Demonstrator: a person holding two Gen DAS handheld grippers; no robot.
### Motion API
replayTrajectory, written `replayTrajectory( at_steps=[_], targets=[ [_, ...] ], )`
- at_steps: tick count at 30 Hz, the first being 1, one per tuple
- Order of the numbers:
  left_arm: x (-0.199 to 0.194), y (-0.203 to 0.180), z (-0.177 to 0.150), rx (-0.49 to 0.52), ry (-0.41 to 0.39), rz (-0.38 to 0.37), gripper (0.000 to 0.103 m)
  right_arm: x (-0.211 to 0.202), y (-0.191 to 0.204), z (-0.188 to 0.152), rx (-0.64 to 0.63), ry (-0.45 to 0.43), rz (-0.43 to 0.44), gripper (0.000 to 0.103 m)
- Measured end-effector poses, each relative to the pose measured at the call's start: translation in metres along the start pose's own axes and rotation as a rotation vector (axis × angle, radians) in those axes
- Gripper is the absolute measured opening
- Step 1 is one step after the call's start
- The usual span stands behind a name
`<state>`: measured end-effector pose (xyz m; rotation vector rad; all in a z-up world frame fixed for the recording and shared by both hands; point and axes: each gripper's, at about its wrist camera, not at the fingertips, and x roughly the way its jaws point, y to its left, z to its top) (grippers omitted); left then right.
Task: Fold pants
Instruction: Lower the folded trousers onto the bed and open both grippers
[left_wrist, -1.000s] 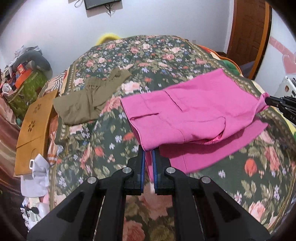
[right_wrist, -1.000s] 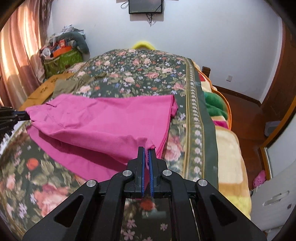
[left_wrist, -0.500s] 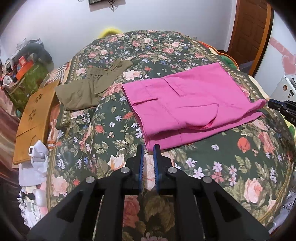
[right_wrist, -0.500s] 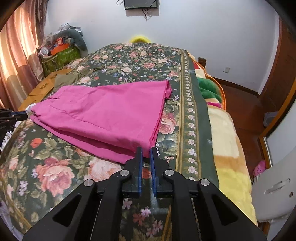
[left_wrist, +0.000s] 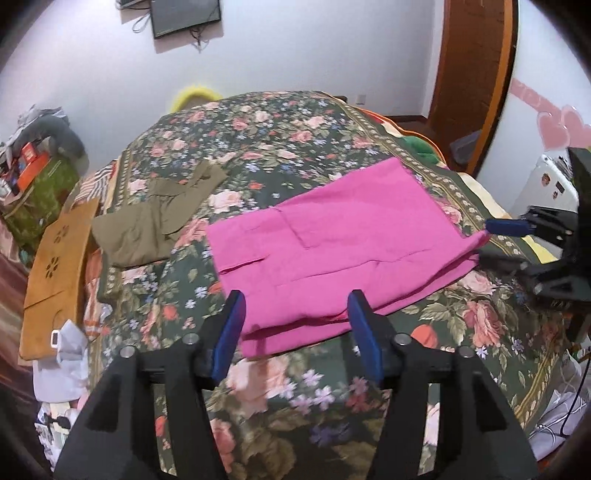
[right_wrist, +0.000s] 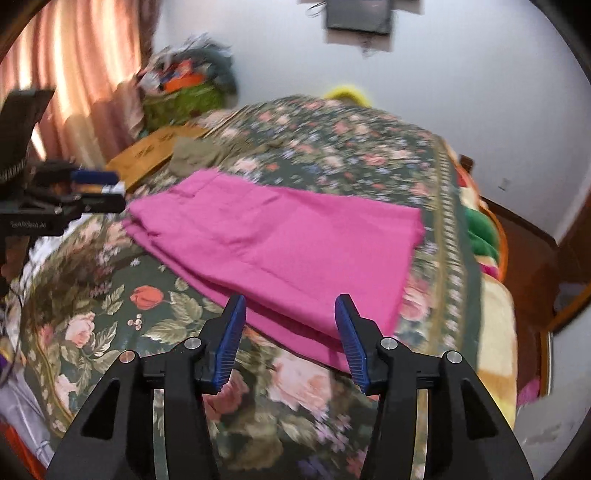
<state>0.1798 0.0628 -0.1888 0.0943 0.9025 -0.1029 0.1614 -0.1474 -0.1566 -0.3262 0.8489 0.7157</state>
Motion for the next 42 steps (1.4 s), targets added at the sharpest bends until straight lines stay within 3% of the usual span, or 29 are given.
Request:
replayTrajectory(
  at_steps=[4, 12, 16, 19, 20, 23, 24, 27, 34, 37, 42],
  targets=[
    [0.017, -0.01, 0.003, 0.032, 0.043, -0.019, 0.058, 0.028, 0.012, 0.004, -0.088, 0.072, 0.002, 0.046],
    [0.043, -0.029, -0.002, 0.091, 0.101, -0.046, 0.06, 0.045, 0.016, 0.01, -0.123, 0.098, 0.066, 0.045],
    [0.047, -0.037, -0.002, 0.122, 0.097, -0.061, 0.06, 0.048, 0.016, 0.01, -0.094, 0.103, 0.116, 0.01],
    [0.046, -0.043, -0.001, 0.146, 0.08, -0.074, 0.056, 0.041, 0.018, 0.009, -0.095, 0.054, 0.109, 0.006],
    [0.046, -0.045, -0.001, 0.154, 0.073, -0.076, 0.053, 0.039, 0.018, 0.01, -0.095, 0.039, 0.11, 0.006],
    [0.047, -0.051, 0.0, 0.186, 0.065, -0.058, 0.031, 0.031, 0.015, 0.011, -0.074, 0.007, 0.118, 0.005],
    [0.047, -0.052, 0.0, 0.195, 0.059, -0.047, 0.015, 0.029, 0.015, 0.012, -0.068, -0.002, 0.122, 0.005],
    [0.045, -0.057, 0.0, 0.216, 0.042, -0.031, 0.006, 0.025, 0.016, 0.013, -0.065, -0.012, 0.119, 0.004],
    [0.04, -0.058, -0.006, 0.196, 0.053, -0.069, 0.005, 0.028, 0.015, 0.007, -0.036, 0.014, 0.113, 0.004],
    [0.043, -0.056, -0.007, 0.153, 0.099, -0.096, 0.006, 0.027, 0.017, 0.004, -0.024, 0.02, 0.097, 0.006],
    [0.029, -0.045, -0.005, 0.075, 0.085, -0.15, 0.007, 0.019, 0.013, 0.005, 0.021, 0.033, 0.112, 0.011]
  ],
)
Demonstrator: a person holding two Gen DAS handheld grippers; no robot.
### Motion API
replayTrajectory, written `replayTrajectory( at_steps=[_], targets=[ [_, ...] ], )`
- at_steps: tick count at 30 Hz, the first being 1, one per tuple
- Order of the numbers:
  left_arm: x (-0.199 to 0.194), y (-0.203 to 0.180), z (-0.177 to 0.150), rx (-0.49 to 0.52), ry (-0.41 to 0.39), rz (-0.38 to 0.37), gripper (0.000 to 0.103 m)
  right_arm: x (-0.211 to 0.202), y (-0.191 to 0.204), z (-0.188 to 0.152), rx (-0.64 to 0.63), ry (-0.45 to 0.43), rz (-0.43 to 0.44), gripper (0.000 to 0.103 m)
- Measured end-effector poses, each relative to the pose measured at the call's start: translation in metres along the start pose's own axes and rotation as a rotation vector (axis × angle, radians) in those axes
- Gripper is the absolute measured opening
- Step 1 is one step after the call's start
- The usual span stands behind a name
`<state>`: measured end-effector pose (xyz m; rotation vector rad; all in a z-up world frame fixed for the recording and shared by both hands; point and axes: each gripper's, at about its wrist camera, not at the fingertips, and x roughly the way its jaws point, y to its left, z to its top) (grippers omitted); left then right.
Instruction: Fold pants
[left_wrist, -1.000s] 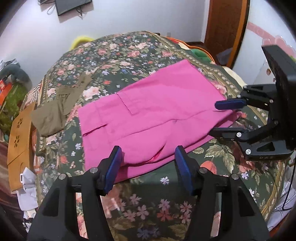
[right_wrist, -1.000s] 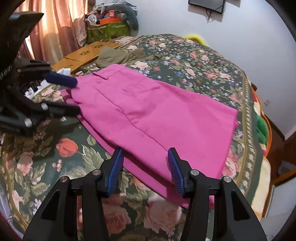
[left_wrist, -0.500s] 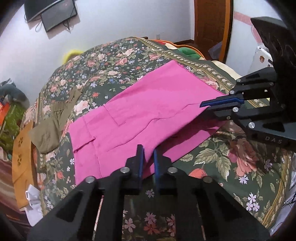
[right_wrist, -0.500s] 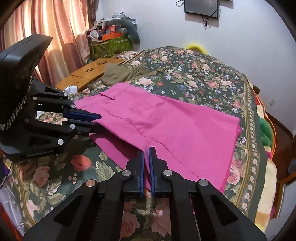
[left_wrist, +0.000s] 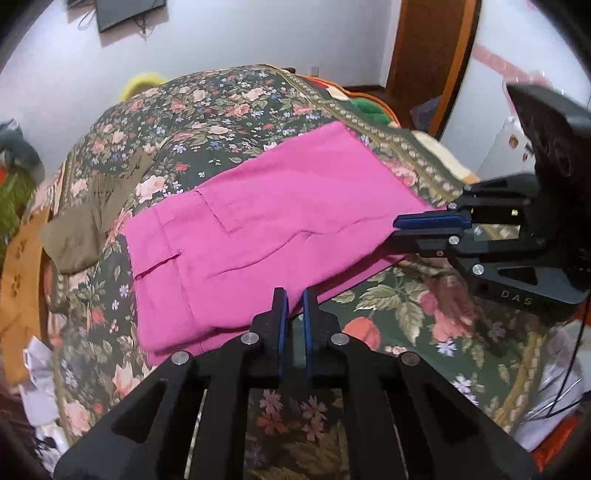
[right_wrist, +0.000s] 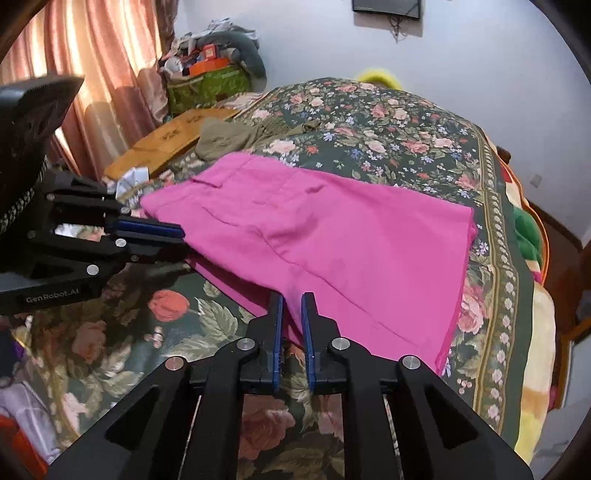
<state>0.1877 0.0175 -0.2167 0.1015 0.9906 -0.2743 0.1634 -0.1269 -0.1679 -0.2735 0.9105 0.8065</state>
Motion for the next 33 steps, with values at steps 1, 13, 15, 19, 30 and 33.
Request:
replayTrajectory(
  at_steps=[1, 13, 15, 19, 30, 33],
  targets=[
    [-0.003, 0.003, 0.0, -0.015, -0.006, -0.011, 0.007, -0.004, -0.002, 0.002, 0.015, -0.007, 0.002, 0.014],
    [-0.021, 0.04, 0.017, -0.147, -0.082, 0.038, 0.011, 0.001, -0.006, 0.026, 0.184, -0.05, 0.078, 0.029],
    [-0.013, 0.044, 0.016, -0.156, -0.065, 0.044, 0.012, 0.012, -0.003, 0.024, 0.191, -0.02, 0.089, 0.029],
    [0.01, 0.053, 0.005, -0.177, -0.001, 0.049, 0.012, 0.031, -0.001, 0.014, 0.195, 0.047, 0.087, 0.029],
    [0.011, 0.075, -0.02, -0.198, 0.023, 0.083, 0.024, 0.026, -0.044, -0.024, 0.282, 0.111, -0.013, 0.029],
    [0.01, 0.073, -0.022, -0.194, 0.016, 0.094, 0.025, 0.018, -0.057, -0.038, 0.321, 0.108, -0.039, 0.029]
  ],
)
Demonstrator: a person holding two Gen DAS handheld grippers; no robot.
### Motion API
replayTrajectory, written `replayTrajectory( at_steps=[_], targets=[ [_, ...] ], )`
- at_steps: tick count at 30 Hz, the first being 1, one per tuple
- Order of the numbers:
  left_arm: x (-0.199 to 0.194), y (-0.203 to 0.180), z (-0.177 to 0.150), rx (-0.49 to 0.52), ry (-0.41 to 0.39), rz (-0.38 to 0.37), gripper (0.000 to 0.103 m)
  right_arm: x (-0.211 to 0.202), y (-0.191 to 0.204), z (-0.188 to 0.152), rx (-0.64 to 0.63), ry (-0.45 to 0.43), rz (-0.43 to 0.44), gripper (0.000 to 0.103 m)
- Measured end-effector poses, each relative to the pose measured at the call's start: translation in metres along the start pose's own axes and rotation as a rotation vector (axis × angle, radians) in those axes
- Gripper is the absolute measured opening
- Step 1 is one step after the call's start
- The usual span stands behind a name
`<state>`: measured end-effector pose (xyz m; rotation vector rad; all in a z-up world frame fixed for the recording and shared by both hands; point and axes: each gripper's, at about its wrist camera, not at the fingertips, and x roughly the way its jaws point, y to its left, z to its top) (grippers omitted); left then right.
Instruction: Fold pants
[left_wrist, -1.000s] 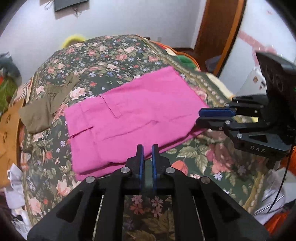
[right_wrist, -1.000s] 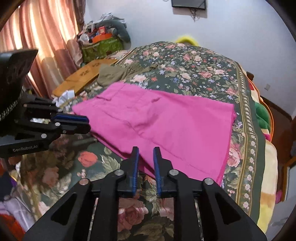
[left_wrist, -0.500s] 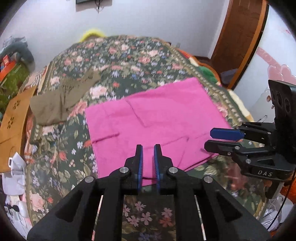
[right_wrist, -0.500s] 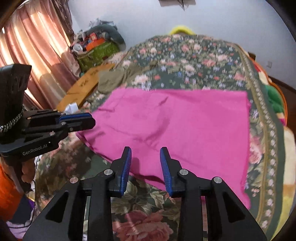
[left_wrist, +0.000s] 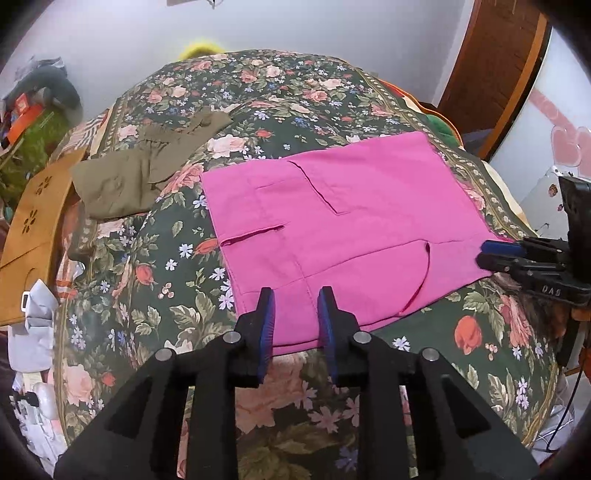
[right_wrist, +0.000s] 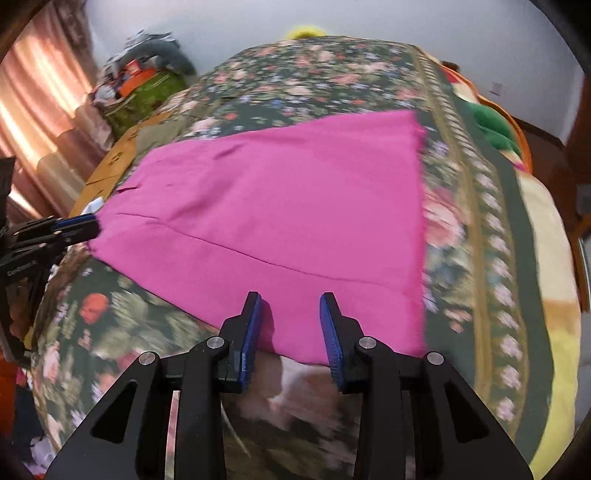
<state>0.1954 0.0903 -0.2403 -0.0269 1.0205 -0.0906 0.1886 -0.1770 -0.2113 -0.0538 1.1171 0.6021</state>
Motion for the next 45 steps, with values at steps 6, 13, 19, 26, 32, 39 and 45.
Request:
replayTrajectory(
  at_steps=[6, 13, 19, 26, 32, 39, 45],
  targets=[
    [-0.001, -0.007, -0.001, 0.041, -0.005, 0.044, 0.029, -0.016, -0.023, -0.011, 0.03, -0.008, -0.048, 0.029],
    [-0.007, 0.005, -0.006, 0.011, 0.0, 0.092, 0.038, -0.022, -0.031, -0.018, 0.027, -0.012, -0.063, 0.029],
    [-0.016, 0.025, -0.002, -0.062, -0.015, 0.092, 0.038, -0.03, -0.032, -0.009, 0.046, -0.019, -0.045, 0.029],
    [-0.03, 0.036, 0.027, -0.083, -0.096, 0.12, 0.054, -0.053, -0.034, 0.017, 0.032, -0.113, -0.068, 0.032],
    [-0.028, 0.044, 0.056, -0.089, -0.146, 0.127, 0.062, -0.06, -0.04, 0.049, 0.035, -0.18, -0.1, 0.039],
    [0.001, 0.06, 0.084, -0.111, -0.119, 0.122, 0.065, -0.045, -0.04, 0.081, -0.038, -0.199, -0.149, 0.043],
    [0.038, 0.073, 0.099, -0.141, -0.049, 0.087, 0.065, -0.019, -0.045, 0.104, -0.055, -0.176, -0.15, 0.043]
  ],
)
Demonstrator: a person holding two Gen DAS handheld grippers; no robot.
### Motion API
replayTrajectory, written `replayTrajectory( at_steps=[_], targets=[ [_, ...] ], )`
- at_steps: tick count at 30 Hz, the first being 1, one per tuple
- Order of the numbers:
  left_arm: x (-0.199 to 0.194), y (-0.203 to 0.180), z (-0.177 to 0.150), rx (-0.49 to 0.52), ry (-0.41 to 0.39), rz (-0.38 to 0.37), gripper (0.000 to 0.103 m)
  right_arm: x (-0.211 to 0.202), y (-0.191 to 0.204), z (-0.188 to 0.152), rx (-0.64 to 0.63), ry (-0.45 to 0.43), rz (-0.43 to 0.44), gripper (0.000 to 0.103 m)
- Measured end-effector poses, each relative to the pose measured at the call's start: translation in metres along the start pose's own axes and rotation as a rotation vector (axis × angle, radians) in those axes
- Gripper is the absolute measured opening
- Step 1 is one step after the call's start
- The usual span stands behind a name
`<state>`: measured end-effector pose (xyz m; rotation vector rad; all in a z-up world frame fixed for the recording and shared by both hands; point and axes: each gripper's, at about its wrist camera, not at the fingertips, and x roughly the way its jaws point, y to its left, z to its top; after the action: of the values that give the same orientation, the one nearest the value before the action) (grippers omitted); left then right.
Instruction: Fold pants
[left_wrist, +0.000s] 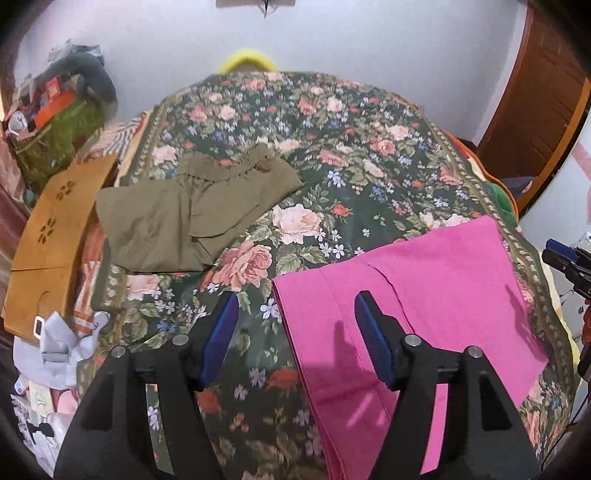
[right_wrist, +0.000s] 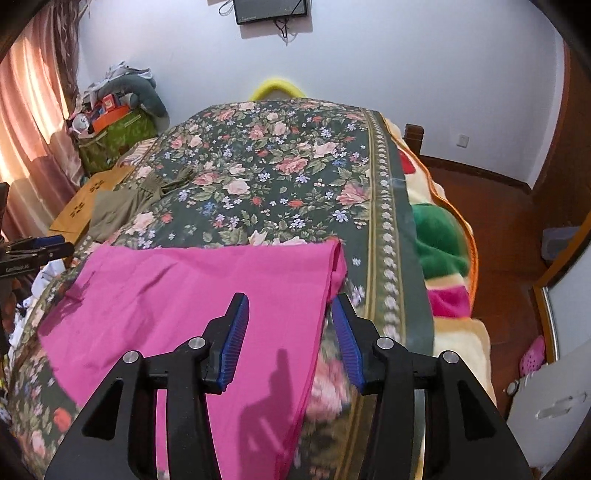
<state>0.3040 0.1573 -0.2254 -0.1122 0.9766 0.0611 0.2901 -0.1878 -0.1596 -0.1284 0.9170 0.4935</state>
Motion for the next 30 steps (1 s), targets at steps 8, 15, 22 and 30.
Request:
replayTrajectory(
  at_steps=[8, 15, 22, 30],
  targets=[
    [0.039, -0.001, 0.01, 0.006, 0.051, -0.02, 0.065, 0.049, -0.016, 0.018, 0.054, 0.047, 0.035, 0.043],
    [0.067, 0.002, 0.012, -0.01, 0.105, -0.044, 0.065, 0.091, -0.03, 0.031, 0.066, 0.109, 0.031, 0.043],
    [0.08, -0.002, 0.011, 0.0, 0.134, -0.072, 0.065, 0.109, -0.034, 0.034, 0.079, 0.121, 0.062, 0.039],
    [0.075, -0.009, 0.004, 0.077, 0.082, 0.015, 0.043, 0.117, -0.025, 0.028, -0.032, 0.126, -0.008, 0.003]
  ],
)
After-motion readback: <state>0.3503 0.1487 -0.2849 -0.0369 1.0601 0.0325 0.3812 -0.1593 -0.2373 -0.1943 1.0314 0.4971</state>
